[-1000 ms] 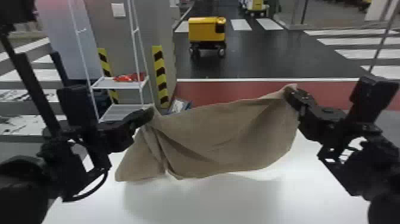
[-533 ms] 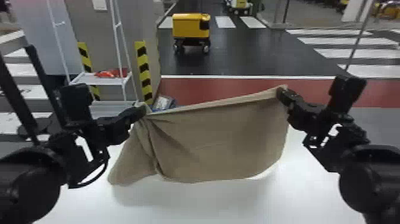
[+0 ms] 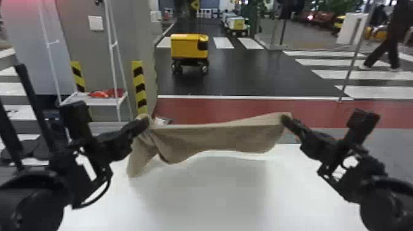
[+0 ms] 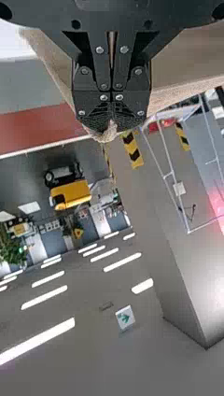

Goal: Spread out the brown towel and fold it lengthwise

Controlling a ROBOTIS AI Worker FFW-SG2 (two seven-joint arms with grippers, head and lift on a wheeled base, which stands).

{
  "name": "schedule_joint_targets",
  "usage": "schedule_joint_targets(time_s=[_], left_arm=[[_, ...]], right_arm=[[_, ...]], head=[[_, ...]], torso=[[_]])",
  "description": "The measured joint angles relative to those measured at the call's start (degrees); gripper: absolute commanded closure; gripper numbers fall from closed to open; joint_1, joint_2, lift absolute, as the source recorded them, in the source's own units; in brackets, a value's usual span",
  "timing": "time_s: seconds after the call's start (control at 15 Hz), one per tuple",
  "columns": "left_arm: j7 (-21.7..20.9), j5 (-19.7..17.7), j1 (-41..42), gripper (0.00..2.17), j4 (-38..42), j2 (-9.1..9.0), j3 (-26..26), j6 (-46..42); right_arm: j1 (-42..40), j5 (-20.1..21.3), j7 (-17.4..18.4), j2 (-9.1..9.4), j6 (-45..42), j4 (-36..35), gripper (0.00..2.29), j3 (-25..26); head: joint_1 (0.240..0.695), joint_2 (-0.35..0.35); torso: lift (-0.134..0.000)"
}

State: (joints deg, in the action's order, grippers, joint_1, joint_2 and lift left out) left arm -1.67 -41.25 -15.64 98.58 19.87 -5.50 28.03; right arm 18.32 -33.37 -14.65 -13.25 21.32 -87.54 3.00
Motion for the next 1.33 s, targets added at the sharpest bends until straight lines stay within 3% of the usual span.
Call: schedule_joint_targets(time_s=[0.07, 0.13, 0.27, 0.47, 0.73, 1.07, 1.33], left_arm=[[-0.06, 0.83, 4.97, 1.07, 2.37, 0.15, 0.45, 0.94], [0.06, 3.13, 9.36, 0.94, 4.38, 0.21, 0.43, 2.70], [0.72, 10.03, 15.62, 0.12, 8.12, 0.32, -0.66, 7.04], [1.74, 14.61, 22.48, 0.07, 12.10, 0.42, -0.85, 11.86], [7.54, 20.62, 26.75, 0.07, 14.63, 0.50, 0.29, 13.18], [7.57, 19.67, 26.19, 0.07, 15.58, 0.59, 3.86, 13.09], [6.22, 19.30, 24.38, 0.07, 15.34, 0.38, 2.16, 13.06]], right_arm=[[-3.70, -0.45, -1.77, -0.73, 0.87, -0.78, 1.66, 0.62], [-6.78, -0.61, -2.78, -1.14, 2.04, -1.04, 1.66, 1.17], [-11.37, -0.57, -2.95, -1.29, 4.43, -1.41, 1.66, 2.45], [-16.70, -0.61, -2.73, -1.11, 6.93, -5.15, 1.66, 4.66], [-24.07, -0.18, -1.86, -0.56, 8.49, -12.03, 1.66, 7.65], [-31.25, 2.37, -1.63, 0.64, 7.41, -14.77, 1.66, 11.99], [-33.47, 4.87, -1.02, 1.73, 5.81, -13.93, 1.66, 16.97]], head=[[0.502, -0.037], [0.606, -0.046], [0.691, -0.057], [0.695, -0.072], [0.695, -0.047], [0.695, -0.043], [0.695, -0.123]], torso=[[-0.120], [-0.120], [-0.120], [-0.120], [-0.120], [-0.120], [-0.120]])
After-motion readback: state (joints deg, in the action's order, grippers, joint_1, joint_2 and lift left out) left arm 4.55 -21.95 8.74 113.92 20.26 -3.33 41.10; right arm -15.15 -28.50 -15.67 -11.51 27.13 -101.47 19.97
